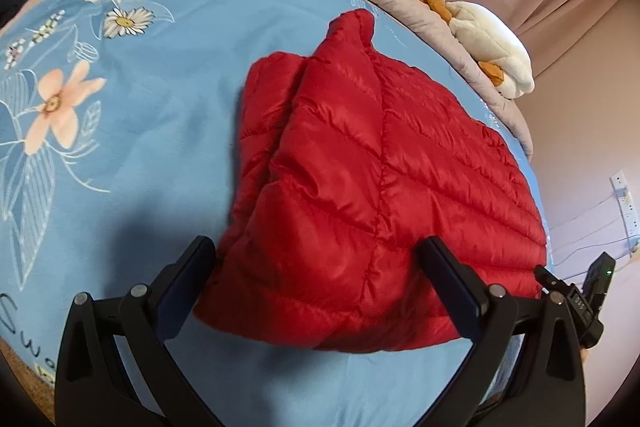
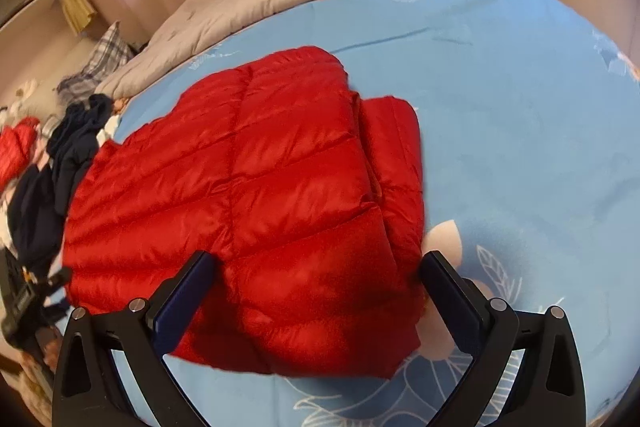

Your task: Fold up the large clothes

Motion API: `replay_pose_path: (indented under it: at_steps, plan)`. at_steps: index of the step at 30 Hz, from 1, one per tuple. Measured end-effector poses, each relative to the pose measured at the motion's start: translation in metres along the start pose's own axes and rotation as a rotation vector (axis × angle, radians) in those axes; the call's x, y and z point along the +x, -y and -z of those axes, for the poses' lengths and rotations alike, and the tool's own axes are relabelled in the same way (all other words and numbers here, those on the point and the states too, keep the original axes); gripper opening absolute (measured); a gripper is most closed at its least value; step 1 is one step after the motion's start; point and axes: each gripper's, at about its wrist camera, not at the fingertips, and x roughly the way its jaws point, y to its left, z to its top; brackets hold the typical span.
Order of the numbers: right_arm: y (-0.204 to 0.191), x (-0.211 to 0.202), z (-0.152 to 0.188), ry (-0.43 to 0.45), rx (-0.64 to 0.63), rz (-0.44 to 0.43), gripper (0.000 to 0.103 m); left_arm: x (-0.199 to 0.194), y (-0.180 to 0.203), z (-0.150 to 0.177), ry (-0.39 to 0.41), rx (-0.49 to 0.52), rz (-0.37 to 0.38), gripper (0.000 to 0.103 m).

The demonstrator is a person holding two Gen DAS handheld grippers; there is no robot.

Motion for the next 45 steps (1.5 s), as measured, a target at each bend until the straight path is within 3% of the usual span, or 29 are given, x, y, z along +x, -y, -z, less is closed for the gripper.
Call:
replay_pose_path:
  at_steps: [11, 21, 24, 26, 27, 30, 32, 35, 38, 41, 45]
  plan:
    - [0.014, 0.015, -0.010, -0.050, 0.069, -0.098, 0.102, 0.018, -0.006, -0.010, -0.018, -0.031, 0.050, 0.103]
    - [0.018, 0.032, -0.020, -0.094, 0.096, -0.160, 0.103, 0.038, -0.015, -0.020, -0.043, -0.089, 0.180, 0.103]
    - [0.019, 0.034, -0.019, -0.092, 0.120, -0.171, 0.103, 0.039, -0.014, -0.019, -0.046, -0.086, 0.197, 0.090]
    - [0.015, 0.033, -0.017, -0.085, 0.116, -0.168, 0.102, 0.040, -0.012, -0.017, -0.064, -0.100, 0.254, 0.064]
    - [0.012, 0.031, -0.015, -0.077, 0.104, -0.162, 0.099, 0.039, -0.011, -0.016, -0.065, -0.107, 0.266, 0.060]
    - [0.007, 0.025, -0.015, -0.065, 0.070, -0.158, 0.079, 0.031, -0.005, -0.013, -0.044, -0.092, 0.263, 0.042]
    - [-0.001, 0.014, -0.015, -0.039, 0.031, -0.162, 0.052, 0.019, 0.006, -0.011, -0.021, -0.067, 0.236, 0.033]
    - [-0.007, -0.002, -0.015, -0.002, 0.023, -0.190, 0.026, 0.003, 0.023, -0.010, 0.018, -0.020, 0.185, 0.027]
    - [-0.020, -0.031, -0.014, 0.074, -0.030, -0.193, 0.021, -0.021, 0.039, -0.008, 0.059, 0.020, 0.184, 0.026]
    - [-0.026, -0.056, -0.011, 0.121, -0.047, -0.246, 0.021, -0.049, 0.048, -0.002, 0.105, 0.055, 0.196, 0.026]
    - [-0.037, -0.083, -0.006, 0.183, -0.088, -0.253, 0.021, -0.080, 0.057, 0.006, 0.147, 0.077, 0.234, 0.026]
